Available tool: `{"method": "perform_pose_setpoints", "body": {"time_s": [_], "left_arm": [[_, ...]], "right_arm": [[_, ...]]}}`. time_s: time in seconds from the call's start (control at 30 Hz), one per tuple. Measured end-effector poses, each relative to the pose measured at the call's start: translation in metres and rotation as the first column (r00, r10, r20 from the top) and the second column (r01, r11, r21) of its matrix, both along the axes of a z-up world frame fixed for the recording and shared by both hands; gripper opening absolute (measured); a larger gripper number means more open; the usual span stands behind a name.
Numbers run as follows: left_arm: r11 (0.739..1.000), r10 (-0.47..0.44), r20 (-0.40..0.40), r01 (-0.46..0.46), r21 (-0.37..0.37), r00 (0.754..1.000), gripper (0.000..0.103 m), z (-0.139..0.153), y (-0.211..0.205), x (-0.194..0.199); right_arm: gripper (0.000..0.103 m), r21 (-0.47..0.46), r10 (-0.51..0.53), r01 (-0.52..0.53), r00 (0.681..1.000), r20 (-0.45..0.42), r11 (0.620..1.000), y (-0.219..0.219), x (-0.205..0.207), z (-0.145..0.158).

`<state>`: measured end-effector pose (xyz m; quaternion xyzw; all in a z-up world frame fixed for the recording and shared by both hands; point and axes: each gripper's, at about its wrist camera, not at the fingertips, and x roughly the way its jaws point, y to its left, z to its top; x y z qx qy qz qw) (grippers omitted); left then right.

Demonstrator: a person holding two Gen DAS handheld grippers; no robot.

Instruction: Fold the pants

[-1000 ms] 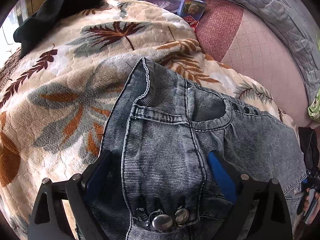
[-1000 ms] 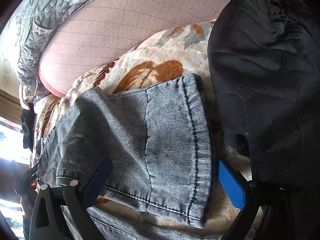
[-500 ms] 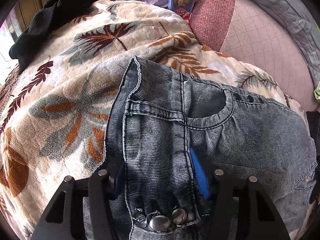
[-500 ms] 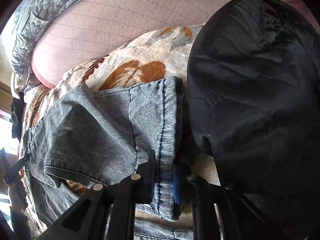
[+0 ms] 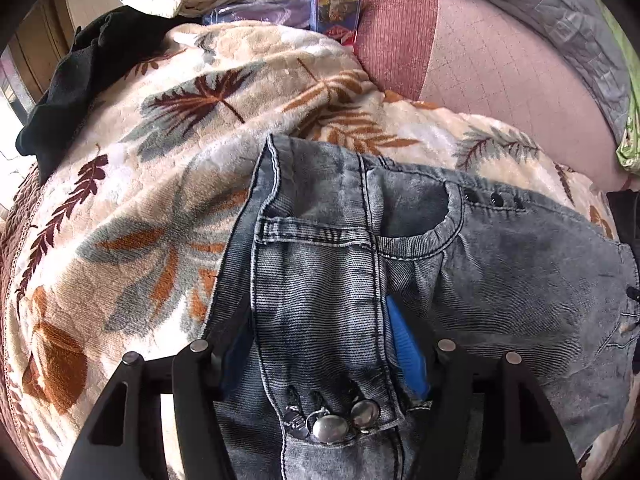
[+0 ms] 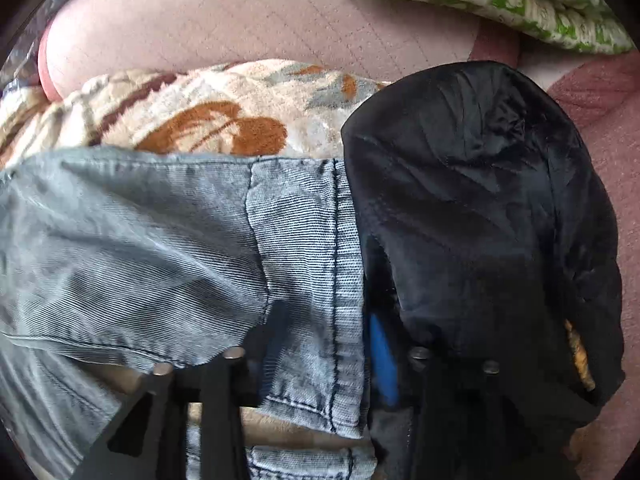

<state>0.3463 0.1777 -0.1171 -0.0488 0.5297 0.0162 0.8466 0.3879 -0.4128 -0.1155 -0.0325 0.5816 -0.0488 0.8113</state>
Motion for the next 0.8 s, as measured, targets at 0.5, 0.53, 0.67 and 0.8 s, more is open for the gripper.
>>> {"method": "perform_pose_setpoints", "body": {"time_s": [0.5,0.53,0.67,0.8], "left_arm": [[0.995,-0.096,0.173,0.089,0.051,0.98,0.081,0.029,-0.032,-0.032],[0.985,-0.13,0.138,0.112,0.134,0.982,0.081,0.019,-0.04,-0.029],[0.972,-0.083,-0.061,0.094,0.213,0.995,0.092,-0.035,-0.029,-0.012],[0.982,-0.054,-0.004,0.054,0.179,0.999,0.097,-0.021,-0.019,-0.018]], "right_arm": [[0.077,0.433,0.218,-0.266,0.963,0.159,0.861,0.169,0.043,0.054],[0.077,0.501,0.25,-0.286,0.958,0.138,0.817,0.183,0.047,0.043],[0.077,0.415,0.269,-0.26,0.963,0.038,0.872,0.216,0.054,-0.007],[0.076,0.453,0.169,-0.167,0.985,0.035,0.876,0.201,0.057,-0.011]]}}
